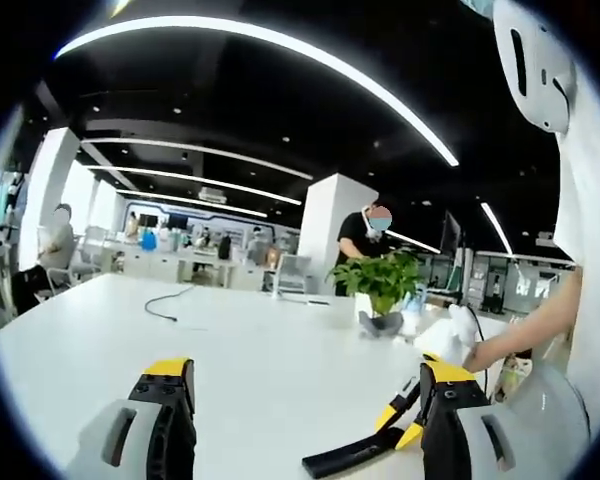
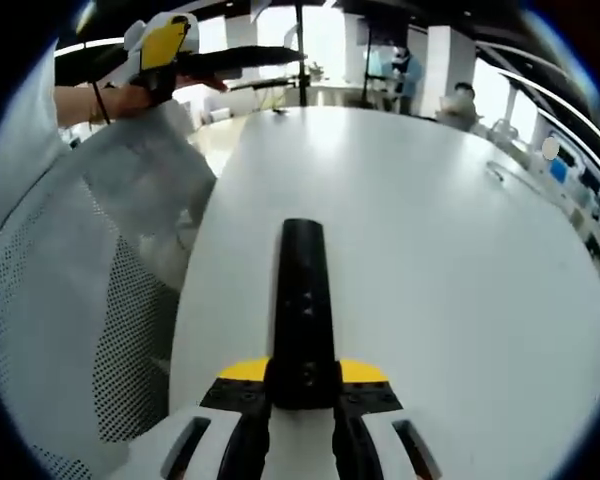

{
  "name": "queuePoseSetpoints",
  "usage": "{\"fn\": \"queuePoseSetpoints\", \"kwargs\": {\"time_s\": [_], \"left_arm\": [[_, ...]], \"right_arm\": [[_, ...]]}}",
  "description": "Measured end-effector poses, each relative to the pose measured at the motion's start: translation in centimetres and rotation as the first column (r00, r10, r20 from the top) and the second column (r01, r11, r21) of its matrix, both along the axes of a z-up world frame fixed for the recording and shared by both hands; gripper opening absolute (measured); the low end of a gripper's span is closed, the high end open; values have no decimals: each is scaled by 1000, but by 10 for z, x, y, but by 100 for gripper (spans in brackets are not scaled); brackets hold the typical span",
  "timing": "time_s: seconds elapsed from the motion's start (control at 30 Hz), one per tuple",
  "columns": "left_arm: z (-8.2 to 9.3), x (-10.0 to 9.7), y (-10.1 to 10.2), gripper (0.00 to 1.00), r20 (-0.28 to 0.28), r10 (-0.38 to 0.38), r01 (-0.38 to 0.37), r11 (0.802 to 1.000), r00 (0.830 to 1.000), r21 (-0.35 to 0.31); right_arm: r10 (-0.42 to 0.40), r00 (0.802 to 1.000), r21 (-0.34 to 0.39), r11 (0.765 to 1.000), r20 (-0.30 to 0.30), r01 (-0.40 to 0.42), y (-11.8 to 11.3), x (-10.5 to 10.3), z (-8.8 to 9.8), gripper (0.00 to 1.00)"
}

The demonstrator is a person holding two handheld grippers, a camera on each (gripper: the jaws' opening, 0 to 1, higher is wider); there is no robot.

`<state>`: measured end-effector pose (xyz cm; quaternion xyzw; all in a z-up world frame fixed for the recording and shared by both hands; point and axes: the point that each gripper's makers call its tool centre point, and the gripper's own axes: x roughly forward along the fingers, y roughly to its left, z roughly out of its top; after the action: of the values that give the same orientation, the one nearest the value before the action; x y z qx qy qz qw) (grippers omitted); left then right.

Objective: Press the specified remote control buttons in sequence, fully releasing each button before pressing the next.

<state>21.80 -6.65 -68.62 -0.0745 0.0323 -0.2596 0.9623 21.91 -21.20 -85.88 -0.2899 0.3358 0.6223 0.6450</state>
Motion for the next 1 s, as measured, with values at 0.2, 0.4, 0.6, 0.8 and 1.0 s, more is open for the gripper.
{"fn": "queuePoseSetpoints", "kwargs": {"time_s": [0.2, 0.4, 0.6, 0.8, 1.0], "left_arm": [[2, 0, 2, 97, 10, 9, -9, 1000, 1000, -1], [1, 0, 2, 97, 10, 11, -11, 1000, 1000, 9], [2, -1, 2, 97, 12, 9, -9, 1000, 1000, 6], [-4, 1, -5, 97, -3, -6, 6, 1000, 1000, 15], [-4, -2, -9, 97, -4, -24, 24, 1000, 1000, 18]], "right_arm": [[21, 1000, -22, 1000, 5, -21, 2, 6, -1, 20], [20, 1000, -39, 999, 9, -19, 4, 12, -1, 20], [28, 999, -61, 998, 26, -26, 4, 17, -1, 20], [25, 999, -73, 997, 34, -22, 3, 27, -4, 20], [4, 999, -73, 997, 49, -1, 3, 33, -4, 20]]}}
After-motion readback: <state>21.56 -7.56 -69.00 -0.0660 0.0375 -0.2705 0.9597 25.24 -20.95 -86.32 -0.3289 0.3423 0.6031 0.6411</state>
